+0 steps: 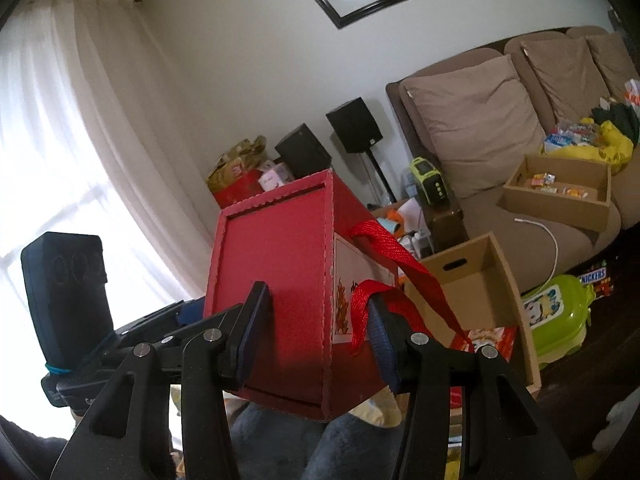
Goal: Organize objects
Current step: 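Carry the red gift box bag with both tools away from the table, then turn with the held red gift box bag toward the cardboard box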
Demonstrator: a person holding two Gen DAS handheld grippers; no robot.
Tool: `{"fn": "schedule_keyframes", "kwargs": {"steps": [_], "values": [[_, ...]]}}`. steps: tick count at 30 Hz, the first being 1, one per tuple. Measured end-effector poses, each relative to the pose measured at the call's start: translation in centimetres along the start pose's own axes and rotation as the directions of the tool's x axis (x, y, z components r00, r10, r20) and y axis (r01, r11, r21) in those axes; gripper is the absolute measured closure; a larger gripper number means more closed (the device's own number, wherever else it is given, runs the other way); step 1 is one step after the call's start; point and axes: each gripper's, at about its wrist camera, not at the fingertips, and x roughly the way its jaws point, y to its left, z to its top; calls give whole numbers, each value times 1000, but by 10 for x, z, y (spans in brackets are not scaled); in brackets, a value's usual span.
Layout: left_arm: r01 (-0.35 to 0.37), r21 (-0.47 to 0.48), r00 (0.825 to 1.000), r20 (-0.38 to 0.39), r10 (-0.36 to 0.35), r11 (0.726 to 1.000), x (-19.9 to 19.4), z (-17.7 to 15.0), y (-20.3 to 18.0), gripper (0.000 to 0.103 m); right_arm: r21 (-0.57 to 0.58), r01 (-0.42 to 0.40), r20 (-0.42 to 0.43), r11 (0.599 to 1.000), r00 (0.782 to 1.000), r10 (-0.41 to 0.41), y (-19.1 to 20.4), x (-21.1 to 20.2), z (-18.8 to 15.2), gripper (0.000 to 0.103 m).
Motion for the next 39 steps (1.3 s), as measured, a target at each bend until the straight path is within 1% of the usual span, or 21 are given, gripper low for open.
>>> {"fn": "schedule_keyframes", "kwargs": {"steps": [6,15,21,24,28,39], "values": [[2,10,1000,0,-2,1000,18,13,0,47,12,-3,15,1000,1000,3,-14,4,11,52],[18,22,1000,-17,-18,1000,51,21,1,48,32,29,10,999,1000,-29,-39,16,22,52],[25,26,999,-27,-25,999,69,21,5,48,44,49,5,998,999,-50,-54,24,26,53],[30,17,999,-33,-30,999,75,20,7,48,39,65,-4,997,998,-65,-58,28,27,53],[28,23,999,-38,-27,999,81,21,9,49,52,60,-11,997,998,-59,-65,32,26,53],[32,15,999,-38,-32,999,84,22,10,49,54,62,-14,997,998,-61,-68,35,26,53]]}}
